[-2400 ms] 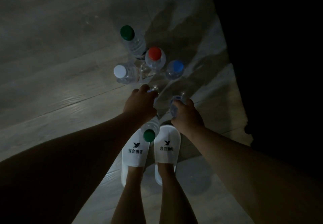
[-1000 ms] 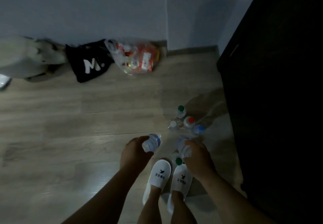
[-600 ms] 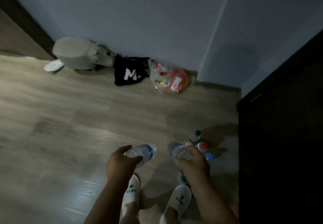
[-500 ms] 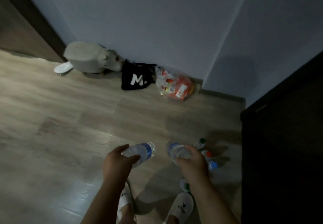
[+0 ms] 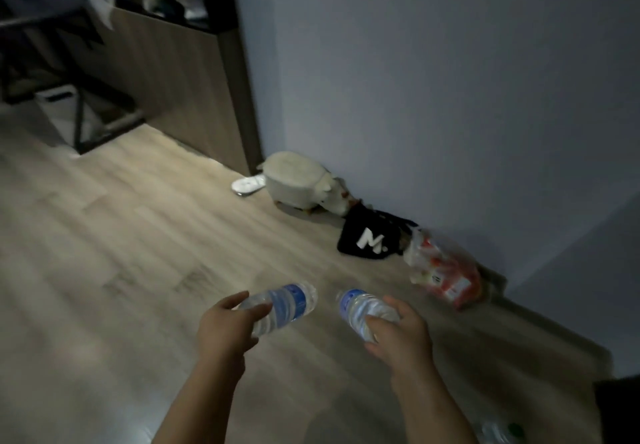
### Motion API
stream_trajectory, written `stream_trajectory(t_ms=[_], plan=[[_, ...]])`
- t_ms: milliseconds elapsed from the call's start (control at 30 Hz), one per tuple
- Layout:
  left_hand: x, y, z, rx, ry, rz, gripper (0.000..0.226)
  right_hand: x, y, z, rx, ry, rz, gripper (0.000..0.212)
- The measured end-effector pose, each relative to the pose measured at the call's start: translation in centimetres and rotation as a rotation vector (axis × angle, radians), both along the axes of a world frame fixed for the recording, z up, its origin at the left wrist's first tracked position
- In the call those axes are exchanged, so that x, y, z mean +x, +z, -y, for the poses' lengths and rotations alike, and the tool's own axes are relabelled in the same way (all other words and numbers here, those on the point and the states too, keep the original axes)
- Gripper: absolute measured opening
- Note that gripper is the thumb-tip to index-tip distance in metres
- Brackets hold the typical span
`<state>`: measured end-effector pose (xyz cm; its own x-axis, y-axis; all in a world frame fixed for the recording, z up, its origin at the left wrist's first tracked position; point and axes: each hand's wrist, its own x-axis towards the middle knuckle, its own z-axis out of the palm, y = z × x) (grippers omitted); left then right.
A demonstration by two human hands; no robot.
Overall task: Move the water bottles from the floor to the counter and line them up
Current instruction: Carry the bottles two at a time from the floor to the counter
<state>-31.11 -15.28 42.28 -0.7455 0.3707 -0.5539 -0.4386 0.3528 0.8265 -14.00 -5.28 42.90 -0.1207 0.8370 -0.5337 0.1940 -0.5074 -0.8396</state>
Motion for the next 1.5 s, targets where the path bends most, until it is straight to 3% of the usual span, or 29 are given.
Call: stream_trajectory(t_ms=[200,333,667,1067,1500], plan=[[-9.0,2.4,5.0,0.078,0.258,0.014,0.052,-11.2,1.4,1.1,0.029,0.198,-0.046,0.022],[-14.0,2.6,8.2,0.110,0.457,0.039,0.052,-18.2,1.4,1.9,0.050,0.354,-0.047,0.033],[-30.1,1.7,12.3,0.012,0.701,-0.015,0.050,-38.1,1.0,0.7,-0.019,0.682,-0.125,0.038],[-51.9,3.2,12.8,-0.036,0.829,-0.139,0.043,-64.8,4.6,0.4,0.185,0.987,-0.061,0.032],[-76.9,5.5,21.2,-0.159,0.861,-0.313,0.040,-92.2,6.3,9.9,0.254,1.003,-0.128,0.024]])
